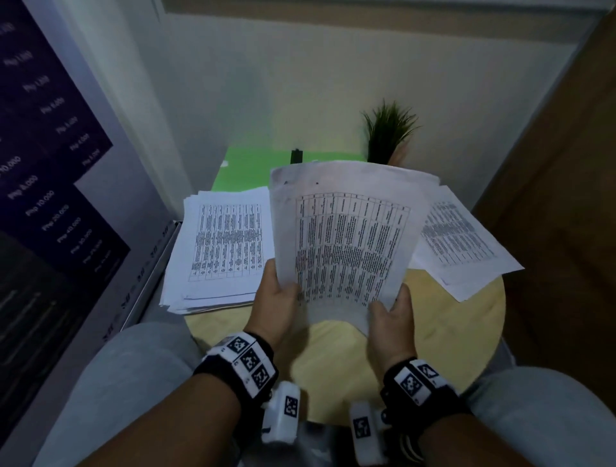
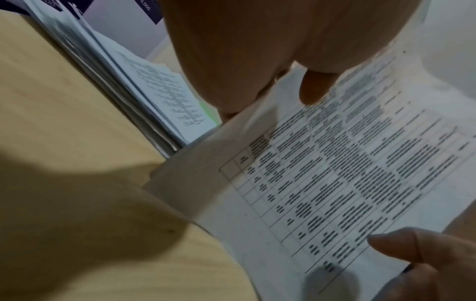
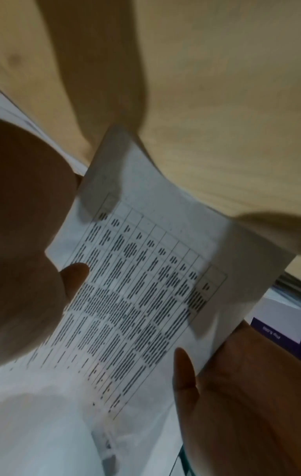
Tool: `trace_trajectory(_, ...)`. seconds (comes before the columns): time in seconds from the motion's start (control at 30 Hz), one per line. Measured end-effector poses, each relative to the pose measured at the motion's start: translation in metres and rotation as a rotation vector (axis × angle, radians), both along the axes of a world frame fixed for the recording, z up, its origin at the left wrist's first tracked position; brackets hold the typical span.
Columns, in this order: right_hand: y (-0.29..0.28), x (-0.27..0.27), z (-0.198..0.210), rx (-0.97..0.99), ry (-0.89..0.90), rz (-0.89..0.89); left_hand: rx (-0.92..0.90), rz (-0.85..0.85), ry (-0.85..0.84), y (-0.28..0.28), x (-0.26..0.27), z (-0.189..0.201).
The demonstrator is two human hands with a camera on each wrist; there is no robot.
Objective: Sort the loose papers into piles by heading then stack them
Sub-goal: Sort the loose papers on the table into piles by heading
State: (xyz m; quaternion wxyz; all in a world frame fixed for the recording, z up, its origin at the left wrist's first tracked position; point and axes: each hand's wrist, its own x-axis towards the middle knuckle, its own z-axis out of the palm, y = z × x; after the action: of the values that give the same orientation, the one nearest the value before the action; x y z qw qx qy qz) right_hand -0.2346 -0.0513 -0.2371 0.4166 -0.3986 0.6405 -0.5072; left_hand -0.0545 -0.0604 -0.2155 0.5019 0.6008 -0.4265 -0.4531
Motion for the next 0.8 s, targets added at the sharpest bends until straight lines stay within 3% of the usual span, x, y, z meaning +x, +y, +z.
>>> trace_trajectory(0.13, 0.001, -0.004, -0.021, 0.171, 0.098, 0.054, 0.154, 0.009, -0.117, 0.009, -0.006, -0.021)
trace_trajectory(0.23, -0.001, -0.014, -0.029, 0.293, 0.232, 0.129, 0.195, 0.088, -0.304, 0.000, 0.004, -0.028)
trace_trajectory(0.43, 0.000, -0.029, -0.039, 0.381, 0.209, 0.217, 0.131, 0.266, -0.338, -0.047, 0.064, 0.007)
trace_trajectory(0.53, 0.000, -0.031, -0.041, 0.407, 0.236, 0.253, 0.194, 0.382, -0.310, -0.067, 0.113, 0.014)
trace_trajectory(0.67, -0.005, -0.034, -0.047, 0.458, 0.269, 0.288, 0.385, 0.342, -0.401, -0.064, 0.161, 0.003)
trace_trajectory(0.8, -0.007, -0.036, -0.054, 0.452, 0.293, 0.293, 0.442, 0.293, -0.437, -0.063, 0.177, -0.002)
